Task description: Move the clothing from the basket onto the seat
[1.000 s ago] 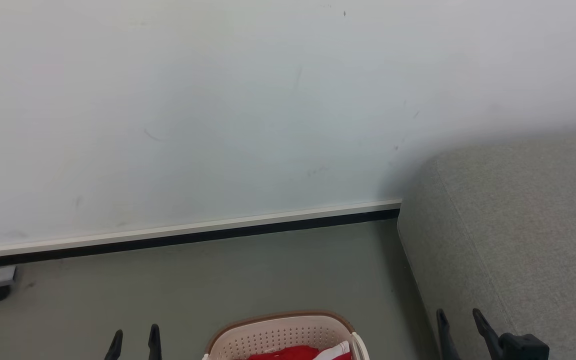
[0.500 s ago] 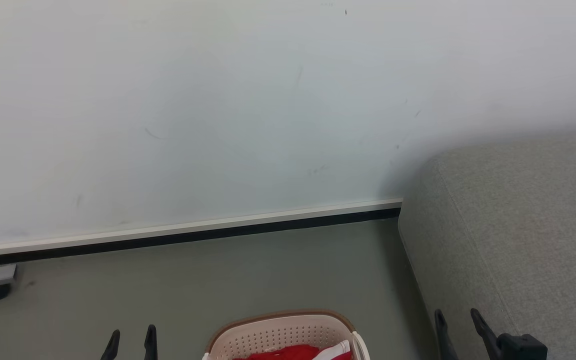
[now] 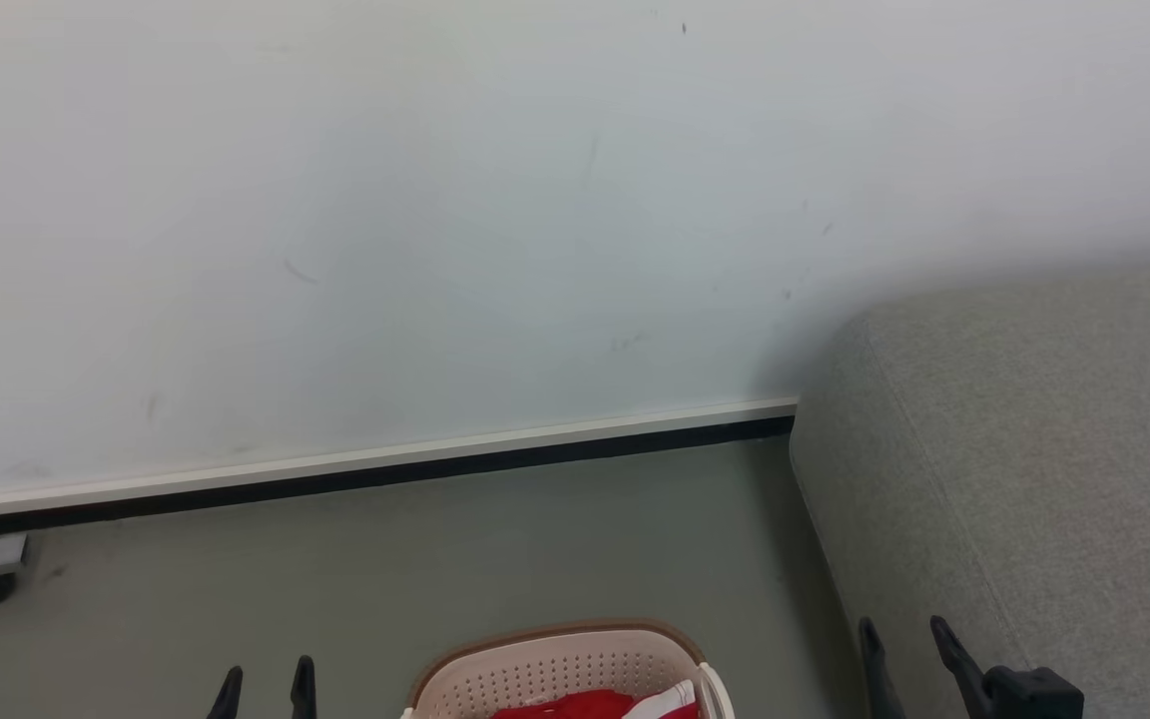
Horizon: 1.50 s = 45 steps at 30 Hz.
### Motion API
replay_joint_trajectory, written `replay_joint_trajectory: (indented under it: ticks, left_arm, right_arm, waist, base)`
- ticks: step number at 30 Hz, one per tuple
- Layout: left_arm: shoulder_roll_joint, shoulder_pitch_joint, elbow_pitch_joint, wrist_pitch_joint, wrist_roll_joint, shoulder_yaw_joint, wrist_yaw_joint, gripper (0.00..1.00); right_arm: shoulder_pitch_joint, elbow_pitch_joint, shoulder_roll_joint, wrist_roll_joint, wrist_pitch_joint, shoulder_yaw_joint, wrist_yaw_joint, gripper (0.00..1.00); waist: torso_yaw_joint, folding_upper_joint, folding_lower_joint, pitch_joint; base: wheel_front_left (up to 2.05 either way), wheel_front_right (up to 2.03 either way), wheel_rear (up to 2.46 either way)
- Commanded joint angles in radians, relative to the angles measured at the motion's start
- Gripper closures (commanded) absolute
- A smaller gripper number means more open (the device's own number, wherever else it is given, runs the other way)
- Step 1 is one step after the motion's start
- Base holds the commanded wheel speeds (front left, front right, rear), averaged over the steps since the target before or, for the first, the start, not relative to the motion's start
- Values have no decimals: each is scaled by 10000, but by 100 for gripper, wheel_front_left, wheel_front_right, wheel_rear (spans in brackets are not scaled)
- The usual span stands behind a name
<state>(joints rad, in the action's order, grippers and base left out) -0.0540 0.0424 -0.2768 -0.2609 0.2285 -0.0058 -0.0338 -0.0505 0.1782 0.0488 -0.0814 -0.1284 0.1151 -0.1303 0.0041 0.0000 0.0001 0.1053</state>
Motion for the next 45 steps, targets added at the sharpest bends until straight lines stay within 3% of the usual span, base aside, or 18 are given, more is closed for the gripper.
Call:
replay_joint_trajectory:
  ticks: [1, 10, 21, 29, 39, 45]
  left_arm:
    - [6, -119, -59, -69, 41, 38, -50, 0]
    - [32, -99, -673, -60, 636, -191, -37, 0]
    - [33, 605, -2030, -58, 1010, -1011, 54, 0]
    - [-174, 2419, -3423, 216, 842, -1580, -81, 0]
    - [-874, 4233, -5054, 912, 257, -2121, -270, 0]
    - [-1019, 5457, -6086, 1738, 2, -2489, -406, 0]
  right_arm:
    - [40, -20, 27, -6, -21, 68, -7, 0]
    - [185, -249, 25, 105, 97, 279, -7, 0]
    - [409, -725, 22, 229, 183, 960, -7, 0]
    - [942, -1457, 13, -208, -453, 1177, -7, 0]
    - [1214, -1578, 1, -1157, -1213, 1217, -8, 0]
    - [974, -1817, -1, -1747, -1360, 1004, -8, 0]
  waist:
    - [-79, 0, -1, -37]
    - [-965, 0, -1, -347]
    - [-2982, 0, -1, -1305]
    - [-4451, 0, -1, -3475]
    - [-5542, 0, -1, -5486]
    - [-5615, 0, -1, -6629]
  base:
    - [0, 0, 0]
    - [0, 0, 0]
    - [0, 0, 0]
    - [0, 0, 0]
    - [0, 0, 0]
    - [0, 0, 0]
